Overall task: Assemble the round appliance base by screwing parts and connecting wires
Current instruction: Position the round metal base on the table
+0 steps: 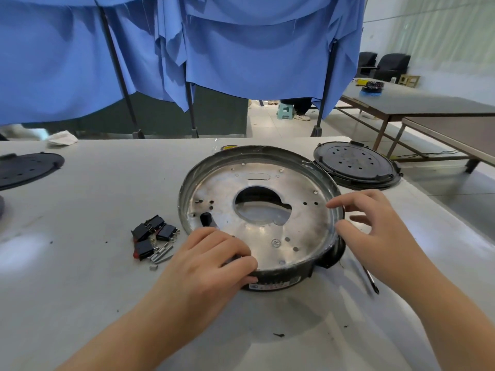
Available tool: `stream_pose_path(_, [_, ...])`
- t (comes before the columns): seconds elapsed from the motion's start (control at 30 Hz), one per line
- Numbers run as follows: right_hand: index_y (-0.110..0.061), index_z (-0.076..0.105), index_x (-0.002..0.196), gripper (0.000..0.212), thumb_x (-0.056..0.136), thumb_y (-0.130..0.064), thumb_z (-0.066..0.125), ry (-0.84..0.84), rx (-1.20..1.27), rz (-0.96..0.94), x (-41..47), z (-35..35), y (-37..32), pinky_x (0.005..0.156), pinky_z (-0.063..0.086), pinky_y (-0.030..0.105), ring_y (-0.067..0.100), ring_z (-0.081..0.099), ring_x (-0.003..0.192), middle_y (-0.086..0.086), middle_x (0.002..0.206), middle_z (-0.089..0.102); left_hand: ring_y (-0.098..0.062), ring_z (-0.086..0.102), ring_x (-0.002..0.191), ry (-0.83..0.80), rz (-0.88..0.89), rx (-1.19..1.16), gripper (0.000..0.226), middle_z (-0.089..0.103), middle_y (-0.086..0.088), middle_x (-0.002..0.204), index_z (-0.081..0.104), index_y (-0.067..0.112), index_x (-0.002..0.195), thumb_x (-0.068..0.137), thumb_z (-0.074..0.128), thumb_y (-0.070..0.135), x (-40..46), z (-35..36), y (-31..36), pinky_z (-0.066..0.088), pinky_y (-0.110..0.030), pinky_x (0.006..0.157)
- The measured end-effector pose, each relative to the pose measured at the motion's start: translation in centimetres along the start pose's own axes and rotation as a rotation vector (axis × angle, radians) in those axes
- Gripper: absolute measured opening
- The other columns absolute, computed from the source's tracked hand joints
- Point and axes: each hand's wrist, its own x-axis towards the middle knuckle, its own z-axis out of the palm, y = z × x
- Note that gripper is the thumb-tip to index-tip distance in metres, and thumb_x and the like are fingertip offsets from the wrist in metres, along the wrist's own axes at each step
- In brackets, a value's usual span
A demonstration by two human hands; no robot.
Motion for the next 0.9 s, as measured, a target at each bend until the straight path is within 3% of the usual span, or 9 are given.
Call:
stream_pose_path(0.3, [-0.031,0.064,0.094,0.029,0.085,-0.006,0.055,0.009,0.037,0.096,0.4,0.4,0.6,0.071,0.041,0.011,0.002,0.058,0.094,-0.009,0.106,0.053,-0.011,0.056,0.083,-0.050,-0.116,-0.137,0.012,0.059,0.013,0.094,0.063,0.024,0.093,0.094,0.057,0.035,-0.3,1.0,0.3,0.040,-0.035,0.093])
stream_pose_path(0.47, [-0.028,0.064,0.099,0.024,0.088,-0.008,0.057,0.016,-0.009,0.113,0.6,0.5,1.1,0.068,0.040,0.011,0.000,0.056,0.092,-0.007,0.106,0.056,-0.008,0.055,0.098,-0.084,-0.201,-0.184,0.041,0.061,0.010,0.105,0.066,0.020,0.110,0.094,0.050,0.054,0.1,-0.4,0.3,0.037,-0.026,0.097])
stream_pose_path(0.57, [-0.023,0.063,0.104,0.018,0.090,-0.012,0.059,0.061,0.005,0.118,0.8,0.7,1.3,0.070,0.040,0.013,0.001,0.057,0.093,-0.002,0.109,0.059,-0.001,0.055,0.097,0.016,-0.369,-0.269,0.032,0.061,0.014,0.100,0.066,0.021,0.106,0.099,0.042,0.041,0.4,-2.2,-1.2,0.040,-0.018,0.088])
stream_pose_path(0.67, [-0.021,0.062,0.108,0.018,0.091,-0.015,0.060,0.085,0.004,0.119,0.8,0.8,1.5,0.072,0.041,0.016,0.003,0.057,0.094,0.000,0.111,0.059,-0.006,0.060,0.078,0.092,-0.607,-0.283,0.010,0.062,0.015,0.080,0.066,0.025,0.089,0.092,0.057,0.023,0.3,-3.6,-4.1,0.045,-0.015,0.068])
stream_pose_path(0.77, [-0.021,0.061,0.111,0.021,0.091,-0.014,0.060,0.092,0.006,0.114,0.8,0.9,1.6,0.074,0.041,0.019,0.003,0.057,0.096,-0.001,0.113,0.059,-0.008,0.059,0.060,-0.097,-0.785,-0.275,0.014,0.064,0.010,0.066,0.065,0.028,0.076,0.085,0.067,0.017,-0.7,-3.9,-6.6,0.045,-0.018,0.057])
stream_pose_path(0.83, [-0.022,0.060,0.112,0.023,0.090,-0.013,0.060,0.088,0.013,0.106,0.8,1.0,1.6,0.077,0.042,0.020,0.004,0.057,0.097,-0.002,0.113,0.059,-0.005,0.054,0.049,-0.241,-0.848,-0.321,0.016,0.062,0.011,0.057,0.065,0.028,0.070,0.083,0.070,0.019,-1.2,-3.8,-7.4,0.040,-0.012,0.050])
stream_pose_path(0.9, [-0.023,0.059,0.113,0.025,0.090,-0.013,0.060,0.078,0.017,0.105,0.7,1.1,1.5,0.078,0.042,0.021,0.004,0.057,0.098,-0.002,0.113,0.059,-0.002,0.052,0.051,-0.348,-0.858,-0.317,0.017,0.059,0.014,0.056,0.064,0.028,0.066,0.081,0.071,0.023,-1.5,-3.5,-7.7,0.037,-0.009,0.050])
